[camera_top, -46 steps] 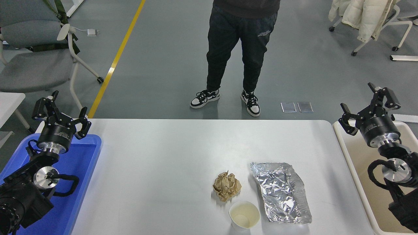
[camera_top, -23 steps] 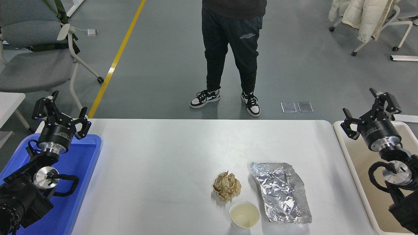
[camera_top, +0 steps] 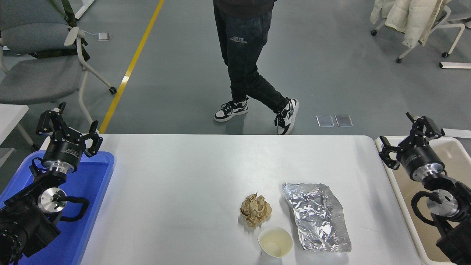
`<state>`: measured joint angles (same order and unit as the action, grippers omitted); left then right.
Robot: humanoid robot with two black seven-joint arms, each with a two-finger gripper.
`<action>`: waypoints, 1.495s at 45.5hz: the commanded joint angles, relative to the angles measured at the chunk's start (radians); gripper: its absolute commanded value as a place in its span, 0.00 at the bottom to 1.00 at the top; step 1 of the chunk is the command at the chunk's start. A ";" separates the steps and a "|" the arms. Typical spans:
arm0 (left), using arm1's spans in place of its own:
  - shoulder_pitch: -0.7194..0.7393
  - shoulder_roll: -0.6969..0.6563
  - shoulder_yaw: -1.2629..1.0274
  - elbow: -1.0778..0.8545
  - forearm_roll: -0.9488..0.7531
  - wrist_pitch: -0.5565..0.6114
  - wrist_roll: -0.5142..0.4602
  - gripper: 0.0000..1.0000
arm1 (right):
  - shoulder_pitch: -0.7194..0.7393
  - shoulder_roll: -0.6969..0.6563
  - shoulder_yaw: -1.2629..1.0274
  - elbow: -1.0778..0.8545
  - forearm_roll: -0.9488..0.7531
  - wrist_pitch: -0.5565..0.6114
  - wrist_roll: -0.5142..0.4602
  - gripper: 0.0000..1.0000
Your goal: Clean the table surface
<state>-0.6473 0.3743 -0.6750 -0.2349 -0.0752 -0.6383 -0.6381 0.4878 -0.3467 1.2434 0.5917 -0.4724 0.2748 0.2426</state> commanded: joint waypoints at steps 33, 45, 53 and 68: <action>-0.002 0.000 0.000 0.000 0.000 -0.004 0.000 1.00 | 0.014 -0.011 -0.016 -0.007 0.087 -0.006 0.001 1.00; -0.002 0.000 0.000 0.000 0.000 -0.004 0.000 1.00 | -0.012 -0.035 -0.096 0.008 0.239 0.006 0.000 1.00; -0.002 0.000 0.000 0.000 0.000 -0.004 0.000 1.00 | 0.006 -0.044 -0.174 0.023 0.241 -0.006 0.000 1.00; -0.002 0.000 0.000 0.000 0.000 -0.004 0.000 1.00 | 0.087 -0.198 -0.375 0.175 0.094 -0.046 -0.013 1.00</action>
<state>-0.6489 0.3743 -0.6749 -0.2351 -0.0748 -0.6427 -0.6381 0.5168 -0.4516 0.9907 0.6860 -0.3098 0.2470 0.2399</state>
